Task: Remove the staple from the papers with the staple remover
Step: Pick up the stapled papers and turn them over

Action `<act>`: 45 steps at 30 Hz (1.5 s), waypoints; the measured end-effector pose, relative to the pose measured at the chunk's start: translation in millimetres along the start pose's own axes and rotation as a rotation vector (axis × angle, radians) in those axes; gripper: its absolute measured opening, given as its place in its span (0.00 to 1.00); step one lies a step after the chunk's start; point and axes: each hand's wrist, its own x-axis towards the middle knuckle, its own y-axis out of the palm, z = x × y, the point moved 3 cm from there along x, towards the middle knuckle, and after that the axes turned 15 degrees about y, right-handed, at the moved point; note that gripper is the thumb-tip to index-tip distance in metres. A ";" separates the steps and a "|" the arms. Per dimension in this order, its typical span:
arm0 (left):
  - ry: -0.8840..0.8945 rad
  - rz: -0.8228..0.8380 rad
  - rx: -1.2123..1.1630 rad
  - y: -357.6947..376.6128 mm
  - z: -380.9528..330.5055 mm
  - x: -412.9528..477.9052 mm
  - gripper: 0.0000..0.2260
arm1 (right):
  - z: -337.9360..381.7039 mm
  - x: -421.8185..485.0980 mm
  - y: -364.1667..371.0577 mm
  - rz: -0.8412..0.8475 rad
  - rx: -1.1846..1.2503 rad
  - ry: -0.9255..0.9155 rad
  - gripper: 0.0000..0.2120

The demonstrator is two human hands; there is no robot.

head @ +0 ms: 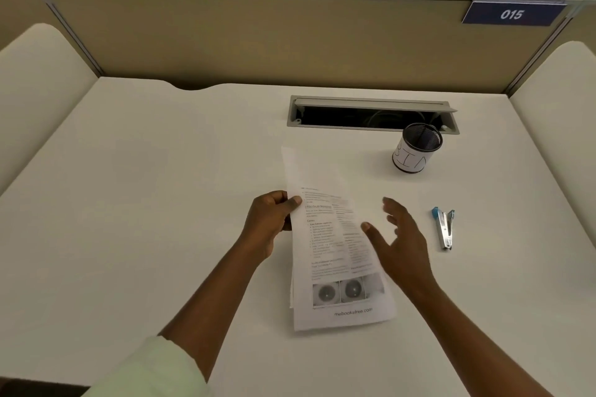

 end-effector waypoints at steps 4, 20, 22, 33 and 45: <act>0.058 0.063 0.021 24.4 -10.9 -14.5 0.09 | 41.8 -18.8 22.2 0.276 0.048 -0.068 0.35; 0.838 0.210 1.227 34.0 -95.8 -10.6 0.37 | 71.2 18.3 -9.8 0.598 0.250 0.126 0.11; 0.838 0.336 1.350 33.2 -106.9 0.6 0.37 | 75.0 20.5 -13.6 0.642 0.198 0.087 0.11; 0.277 0.620 0.716 22.1 -88.6 25.4 0.05 | 88.8 48.8 -16.4 0.745 -0.010 -0.012 0.09; -0.055 0.373 0.406 -22.5 -3.3 25.4 0.08 | -22.0 116.5 -49.4 -0.149 -0.377 0.278 0.28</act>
